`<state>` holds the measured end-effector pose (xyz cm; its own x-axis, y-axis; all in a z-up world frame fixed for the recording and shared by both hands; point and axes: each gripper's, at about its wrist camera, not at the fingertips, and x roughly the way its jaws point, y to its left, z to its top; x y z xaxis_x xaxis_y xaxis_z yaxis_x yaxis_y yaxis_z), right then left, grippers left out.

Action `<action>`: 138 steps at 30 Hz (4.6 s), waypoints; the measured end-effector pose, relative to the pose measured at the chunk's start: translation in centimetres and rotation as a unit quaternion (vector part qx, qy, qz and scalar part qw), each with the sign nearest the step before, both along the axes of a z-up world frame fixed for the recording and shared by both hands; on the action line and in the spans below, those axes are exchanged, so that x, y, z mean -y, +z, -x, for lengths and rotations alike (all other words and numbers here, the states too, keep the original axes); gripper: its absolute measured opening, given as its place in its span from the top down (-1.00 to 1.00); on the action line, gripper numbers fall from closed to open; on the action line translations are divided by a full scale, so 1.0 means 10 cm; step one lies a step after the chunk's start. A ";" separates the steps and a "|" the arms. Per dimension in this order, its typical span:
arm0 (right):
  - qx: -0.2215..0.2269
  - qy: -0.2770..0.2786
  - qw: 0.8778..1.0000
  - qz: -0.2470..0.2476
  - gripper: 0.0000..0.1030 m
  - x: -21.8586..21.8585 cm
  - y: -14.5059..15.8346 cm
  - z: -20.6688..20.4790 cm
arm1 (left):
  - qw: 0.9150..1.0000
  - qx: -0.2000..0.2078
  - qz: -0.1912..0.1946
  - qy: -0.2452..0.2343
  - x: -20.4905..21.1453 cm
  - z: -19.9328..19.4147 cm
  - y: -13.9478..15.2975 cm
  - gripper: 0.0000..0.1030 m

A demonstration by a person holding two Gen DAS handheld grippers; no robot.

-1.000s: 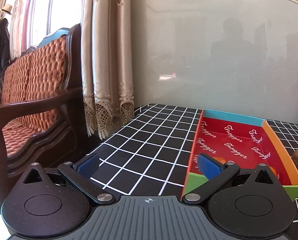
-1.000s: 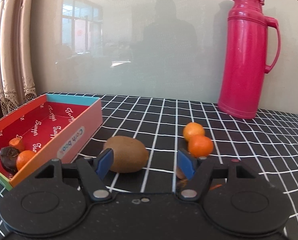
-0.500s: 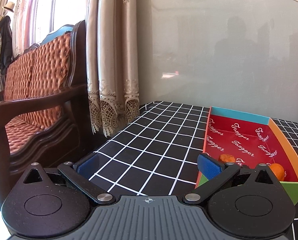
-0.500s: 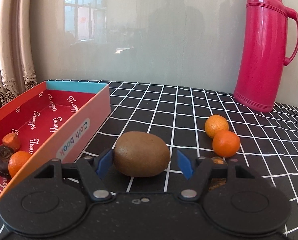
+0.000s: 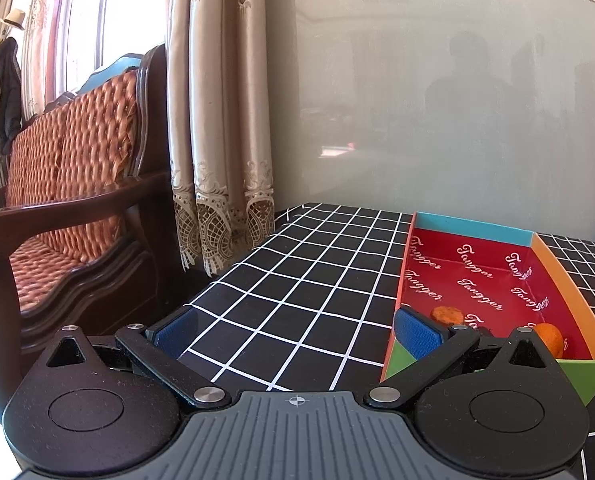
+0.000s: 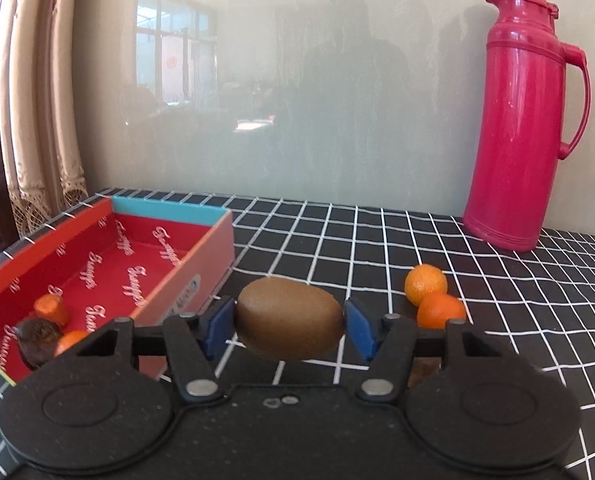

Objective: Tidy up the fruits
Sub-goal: 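Carry the kiwi with the right gripper into the box and release, then reach the left gripper to a small tan round fruit and grasp it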

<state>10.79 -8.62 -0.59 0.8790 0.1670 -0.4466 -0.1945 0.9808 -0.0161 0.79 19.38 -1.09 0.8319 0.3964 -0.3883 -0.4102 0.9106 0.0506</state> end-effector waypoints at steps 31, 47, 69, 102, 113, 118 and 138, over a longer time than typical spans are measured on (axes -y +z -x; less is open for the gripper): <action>-0.082 0.061 0.993 0.060 -0.33 -0.13 -0.35 0.10 | 1.000 0.000 0.018 -0.007 -0.02 0.07 0.00 -1.00; 0.002 0.074 0.997 -0.004 -0.18 -0.06 0.08 0.28 | 1.000 0.007 0.006 -0.005 0.02 0.09 0.04 -1.00; 0.026 0.118 0.993 0.013 -0.53 -0.88 0.00 0.28 | 0.999 -0.002 0.014 0.030 -0.41 0.26 0.01 -1.00; 0.039 -0.191 0.979 -0.066 -1.00 1.75 0.28 0.58 | 0.979 0.014 -0.007 -0.203 1.64 -0.10 0.18 -1.00; 0.055 -0.202 0.977 -0.037 -1.00 2.09 0.29 0.78 | 0.957 -0.038 0.018 -0.288 2.51 -0.23 0.02 -1.00; 0.051 -0.227 0.972 -0.035 -1.00 2.29 0.26 0.82 | 0.944 -0.060 0.005 -0.324 2.84 -0.25 -0.09 -1.00; 0.032 -0.276 0.960 -0.037 -1.00 2.81 0.08 1.00 | 0.933 -0.101 0.039 -0.344 3.47 -0.45 -0.26 0.35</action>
<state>0.80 -36.74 0.25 0.8675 -0.3033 -0.3944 0.3549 0.9327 0.0634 5.33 -15.37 -3.70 0.7859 -0.2405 -0.5697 0.2838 0.9588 -0.0133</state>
